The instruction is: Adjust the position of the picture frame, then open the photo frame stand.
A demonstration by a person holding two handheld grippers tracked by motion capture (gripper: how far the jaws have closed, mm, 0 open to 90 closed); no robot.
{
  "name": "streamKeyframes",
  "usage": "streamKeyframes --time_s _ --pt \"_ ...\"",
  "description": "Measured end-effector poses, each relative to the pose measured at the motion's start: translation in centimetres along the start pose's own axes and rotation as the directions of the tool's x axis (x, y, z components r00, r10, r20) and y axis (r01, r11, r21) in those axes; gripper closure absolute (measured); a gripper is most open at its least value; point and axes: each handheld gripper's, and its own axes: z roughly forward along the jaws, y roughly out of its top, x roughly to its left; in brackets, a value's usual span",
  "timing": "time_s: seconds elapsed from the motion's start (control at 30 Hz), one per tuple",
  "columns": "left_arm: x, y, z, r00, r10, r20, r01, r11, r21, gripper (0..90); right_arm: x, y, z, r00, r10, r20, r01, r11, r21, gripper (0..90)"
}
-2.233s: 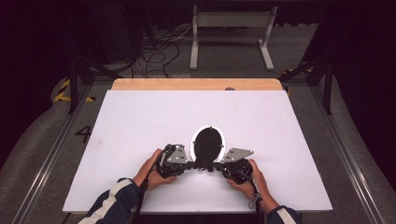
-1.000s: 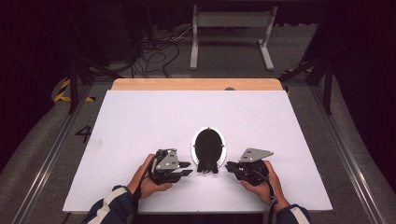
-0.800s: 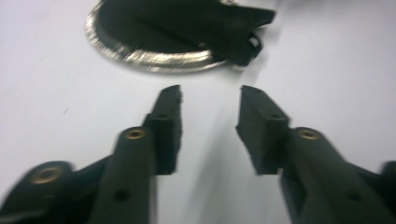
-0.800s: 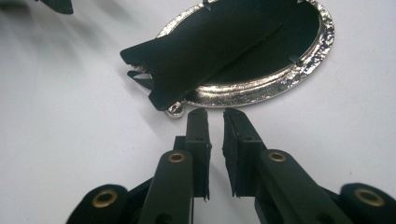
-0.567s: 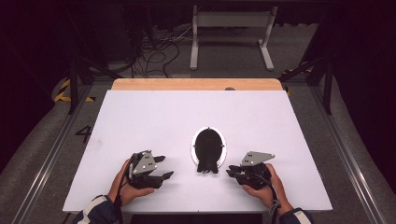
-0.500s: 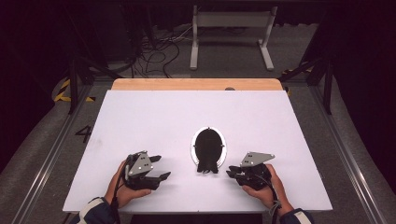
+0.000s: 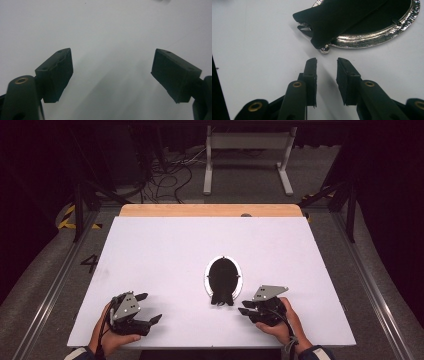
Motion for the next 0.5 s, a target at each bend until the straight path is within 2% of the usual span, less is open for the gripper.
streamKeyframes --time_s 0.5 --pt "0.2 -0.4 0.3 1.0 -0.005 0.005 0.005 0.9997 0.023 17.4 0.4 0.9 1.7 0.9999 -0.01 -0.007 0.011 0.999 0.038 68.1"
